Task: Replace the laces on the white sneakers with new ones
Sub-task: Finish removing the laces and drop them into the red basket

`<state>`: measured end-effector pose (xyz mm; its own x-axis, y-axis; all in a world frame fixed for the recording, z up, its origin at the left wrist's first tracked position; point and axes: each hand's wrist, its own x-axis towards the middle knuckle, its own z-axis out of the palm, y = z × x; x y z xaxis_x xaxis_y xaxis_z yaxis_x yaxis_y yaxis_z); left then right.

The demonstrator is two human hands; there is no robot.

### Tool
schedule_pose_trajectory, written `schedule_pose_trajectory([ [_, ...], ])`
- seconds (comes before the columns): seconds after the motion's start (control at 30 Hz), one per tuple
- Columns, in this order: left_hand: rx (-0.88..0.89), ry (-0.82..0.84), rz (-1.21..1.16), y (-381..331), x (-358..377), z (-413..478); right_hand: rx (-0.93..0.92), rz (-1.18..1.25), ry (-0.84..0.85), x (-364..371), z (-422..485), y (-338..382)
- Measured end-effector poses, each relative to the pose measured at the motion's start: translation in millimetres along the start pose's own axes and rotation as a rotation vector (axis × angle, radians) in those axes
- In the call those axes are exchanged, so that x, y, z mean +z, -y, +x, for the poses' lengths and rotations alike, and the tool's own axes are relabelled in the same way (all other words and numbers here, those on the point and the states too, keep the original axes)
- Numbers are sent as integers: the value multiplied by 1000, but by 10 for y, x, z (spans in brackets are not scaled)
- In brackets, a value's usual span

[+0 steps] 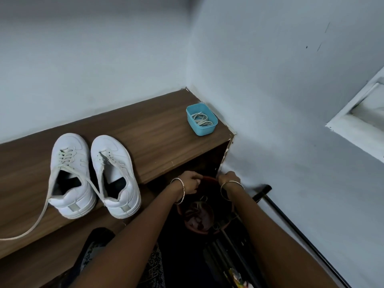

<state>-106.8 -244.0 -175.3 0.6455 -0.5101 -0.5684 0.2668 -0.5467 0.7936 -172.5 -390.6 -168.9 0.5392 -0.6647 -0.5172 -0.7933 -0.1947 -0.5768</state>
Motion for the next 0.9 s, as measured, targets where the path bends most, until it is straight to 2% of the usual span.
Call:
schedule_pose_trajectory([
  [0.13,60,-37,-96,-62,-164,-195,-21,14,-25,48,-151,105],
  [0.4,236,-228,-255,-167,-717,-950,-290,235,21,374,-968,753],
  [0.6,334,-472,-312,82,-1325,-1523,-571,292,33,736,-1763,1232],
  [0.73,336,-655,-450,226,-1677,-1843,-648,326,94,955,-2074,1408],
  [0.9,273,-882,-391,500,-2180,-1951,-728,366,164,1213,-2236,1636],
])
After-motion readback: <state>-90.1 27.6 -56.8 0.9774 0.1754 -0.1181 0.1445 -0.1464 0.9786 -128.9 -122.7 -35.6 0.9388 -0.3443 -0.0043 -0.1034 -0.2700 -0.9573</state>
